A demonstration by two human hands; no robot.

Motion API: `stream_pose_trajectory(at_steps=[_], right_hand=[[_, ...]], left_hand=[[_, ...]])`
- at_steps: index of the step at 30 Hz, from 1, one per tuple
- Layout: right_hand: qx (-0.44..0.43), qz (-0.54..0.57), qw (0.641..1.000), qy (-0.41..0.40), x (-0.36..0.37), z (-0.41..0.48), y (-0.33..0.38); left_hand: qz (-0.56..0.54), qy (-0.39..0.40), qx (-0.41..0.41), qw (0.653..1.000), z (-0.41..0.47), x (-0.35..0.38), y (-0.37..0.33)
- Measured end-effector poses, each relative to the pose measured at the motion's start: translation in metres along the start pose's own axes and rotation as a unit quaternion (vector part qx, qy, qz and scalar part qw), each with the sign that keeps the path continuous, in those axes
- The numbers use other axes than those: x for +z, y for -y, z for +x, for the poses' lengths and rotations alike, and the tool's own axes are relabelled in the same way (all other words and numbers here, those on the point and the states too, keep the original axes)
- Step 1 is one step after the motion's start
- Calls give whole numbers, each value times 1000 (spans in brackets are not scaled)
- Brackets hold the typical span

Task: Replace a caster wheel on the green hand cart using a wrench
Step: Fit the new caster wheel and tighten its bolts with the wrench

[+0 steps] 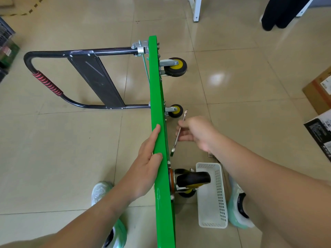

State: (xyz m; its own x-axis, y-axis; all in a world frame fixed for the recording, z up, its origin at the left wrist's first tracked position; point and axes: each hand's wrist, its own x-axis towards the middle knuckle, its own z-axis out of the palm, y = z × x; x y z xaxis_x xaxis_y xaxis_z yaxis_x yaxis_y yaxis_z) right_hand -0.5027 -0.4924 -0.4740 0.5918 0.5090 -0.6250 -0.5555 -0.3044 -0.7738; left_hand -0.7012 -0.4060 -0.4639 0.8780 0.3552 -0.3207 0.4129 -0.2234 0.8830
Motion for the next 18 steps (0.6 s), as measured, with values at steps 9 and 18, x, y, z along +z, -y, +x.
stream_pose_trajectory(at_steps=[9,18], right_hand=[[-345,-63,931,97,-3,-83,0],[-518,-148,840,71,-2,-99,-31]], left_hand=[[-14,-10,-2,1000,-2,2,-5],[-23,-23,4,999,-3,5,-5]])
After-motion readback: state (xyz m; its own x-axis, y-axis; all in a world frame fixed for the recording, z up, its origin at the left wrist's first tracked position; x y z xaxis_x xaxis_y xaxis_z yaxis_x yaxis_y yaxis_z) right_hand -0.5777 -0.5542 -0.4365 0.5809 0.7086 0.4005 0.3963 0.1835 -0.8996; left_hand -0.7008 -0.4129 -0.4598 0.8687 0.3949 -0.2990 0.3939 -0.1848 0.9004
